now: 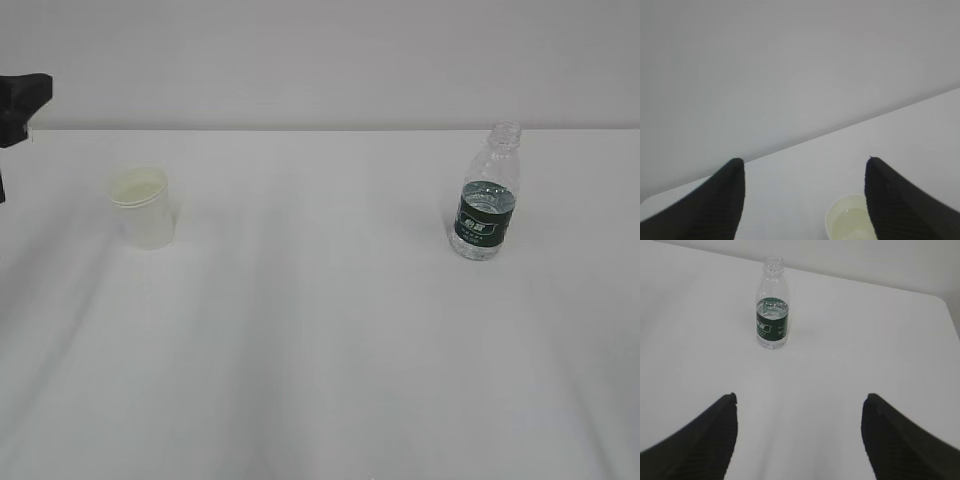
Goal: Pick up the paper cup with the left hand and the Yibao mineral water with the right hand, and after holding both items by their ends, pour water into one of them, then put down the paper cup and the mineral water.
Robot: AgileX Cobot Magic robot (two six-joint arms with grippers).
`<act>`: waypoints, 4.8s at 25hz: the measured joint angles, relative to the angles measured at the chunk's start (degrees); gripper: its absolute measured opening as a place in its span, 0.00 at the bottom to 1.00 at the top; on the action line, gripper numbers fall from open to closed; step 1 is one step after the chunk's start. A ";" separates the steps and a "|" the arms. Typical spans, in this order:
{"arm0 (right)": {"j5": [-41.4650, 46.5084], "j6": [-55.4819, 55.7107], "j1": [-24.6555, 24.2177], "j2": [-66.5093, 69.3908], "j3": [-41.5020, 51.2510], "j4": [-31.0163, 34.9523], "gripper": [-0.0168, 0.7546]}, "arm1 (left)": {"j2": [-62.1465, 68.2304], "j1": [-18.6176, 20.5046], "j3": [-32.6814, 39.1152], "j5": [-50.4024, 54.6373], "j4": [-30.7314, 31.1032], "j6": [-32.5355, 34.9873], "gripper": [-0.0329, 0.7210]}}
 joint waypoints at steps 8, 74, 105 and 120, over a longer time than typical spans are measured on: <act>-0.27 0.00 0.00 0.00 0.00 0.04 0.78 | -7.44 0.00 0.12 5.87 0.00 -1.25 0.75; -0.38 0.00 0.00 0.00 0.00 2.60 0.78 | -42.78 0.00 0.37 37.93 -9.52 -2.74 0.73; -18.62 -1.32 0.00 0.00 0.00 0.47 0.78 | -42.78 0.00 1.73 59.57 -29.78 11.13 0.60; -16.32 -1.32 0.00 0.00 0.00 0.47 0.78 | -44.82 0.00 8.16 58.63 -35.06 17.38 0.58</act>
